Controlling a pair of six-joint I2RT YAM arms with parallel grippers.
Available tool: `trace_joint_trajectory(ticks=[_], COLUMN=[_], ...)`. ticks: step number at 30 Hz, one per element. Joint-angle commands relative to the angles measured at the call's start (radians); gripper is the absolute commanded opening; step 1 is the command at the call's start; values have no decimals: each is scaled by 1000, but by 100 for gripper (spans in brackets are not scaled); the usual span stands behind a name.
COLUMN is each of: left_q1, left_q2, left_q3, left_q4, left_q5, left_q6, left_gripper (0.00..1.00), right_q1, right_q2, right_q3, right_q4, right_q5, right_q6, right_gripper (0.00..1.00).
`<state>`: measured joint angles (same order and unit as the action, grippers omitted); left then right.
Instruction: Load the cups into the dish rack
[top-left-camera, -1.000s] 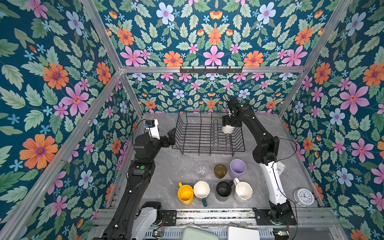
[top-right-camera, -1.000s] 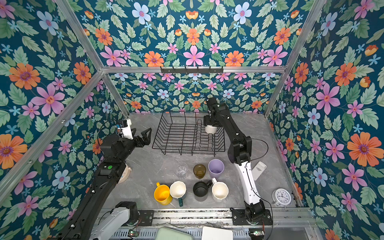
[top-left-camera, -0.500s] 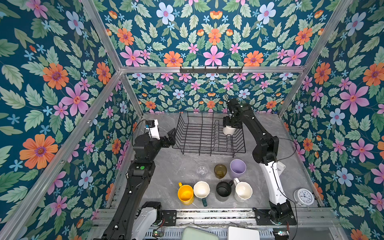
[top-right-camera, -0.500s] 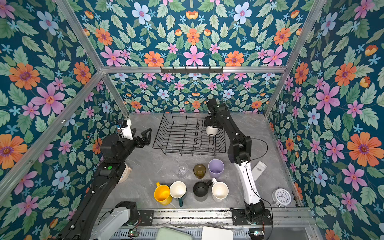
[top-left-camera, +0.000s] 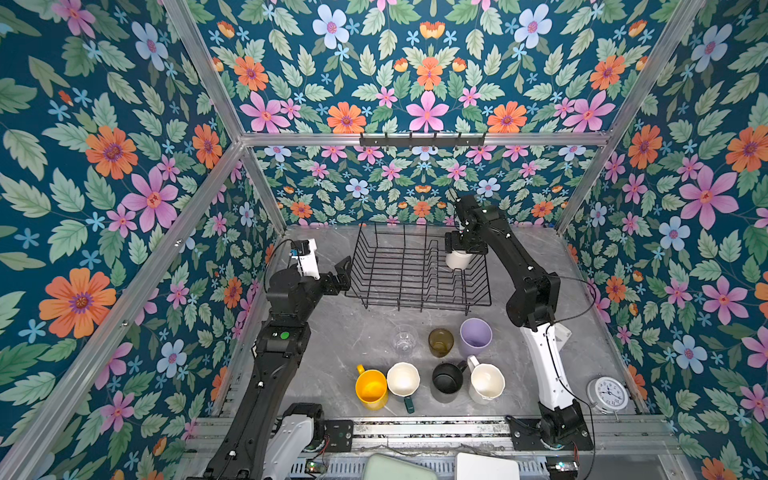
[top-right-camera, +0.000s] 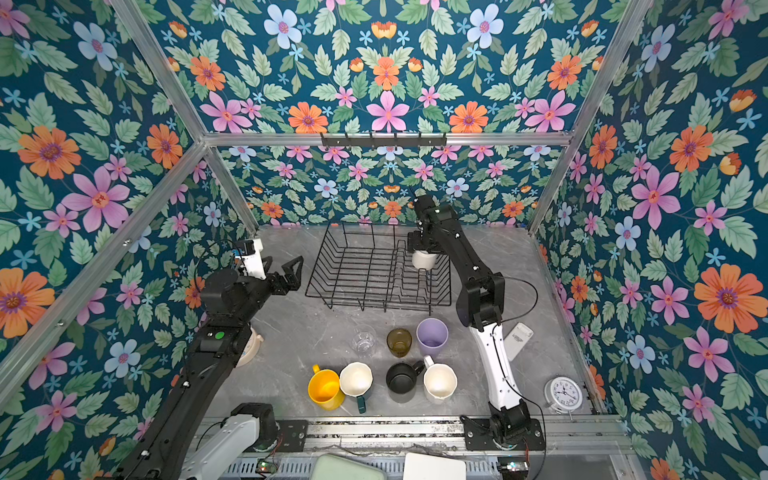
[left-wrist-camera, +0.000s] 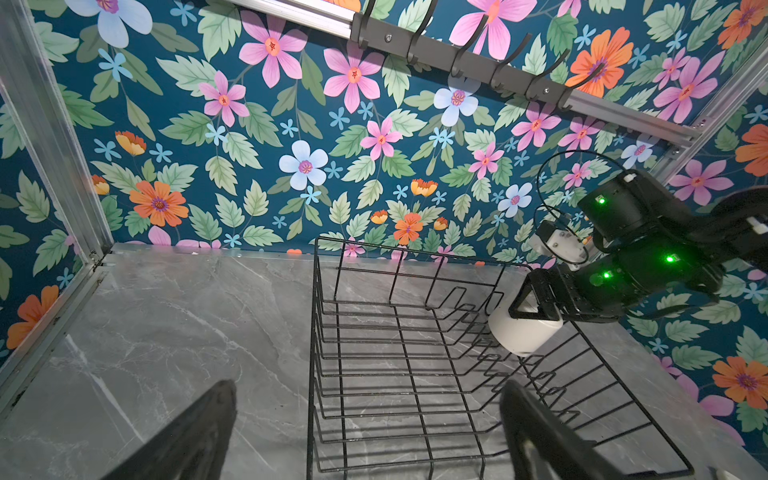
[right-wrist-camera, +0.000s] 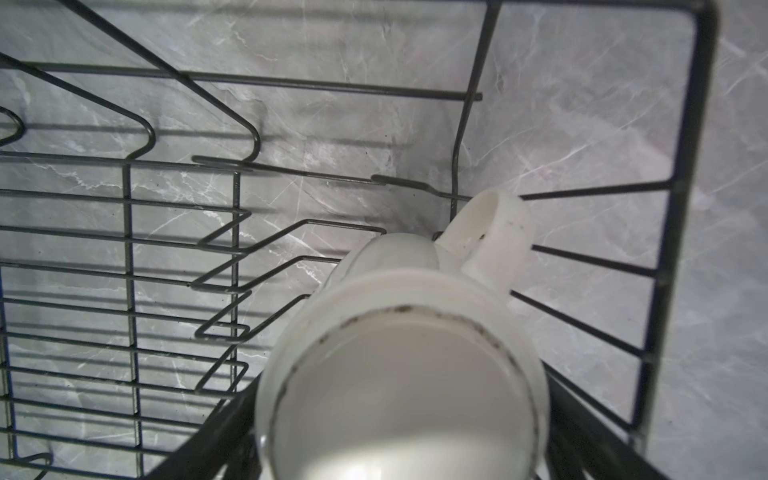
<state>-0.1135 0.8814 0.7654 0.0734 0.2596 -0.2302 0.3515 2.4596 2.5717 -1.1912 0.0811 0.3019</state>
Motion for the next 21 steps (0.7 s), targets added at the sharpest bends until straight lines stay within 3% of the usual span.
trace_joint_trajectory(ticks=[1, 12, 21], left_q1=[0, 2, 2], left_q2=[2, 5, 5], left_q3=[1, 2, 1], left_q4=[19, 19, 19], left_q5=[2, 2, 2], left_q6=[0, 1, 1], left_gripper=[100, 100, 100], right_q1=[4, 4, 11], right_q2=[-8, 48, 25], right_q3=[7, 40, 50], right_q4=[-16, -28, -15], right_q5=[11, 15, 23], right_q6=[-55, -52, -111], right_gripper=[96, 92, 61])
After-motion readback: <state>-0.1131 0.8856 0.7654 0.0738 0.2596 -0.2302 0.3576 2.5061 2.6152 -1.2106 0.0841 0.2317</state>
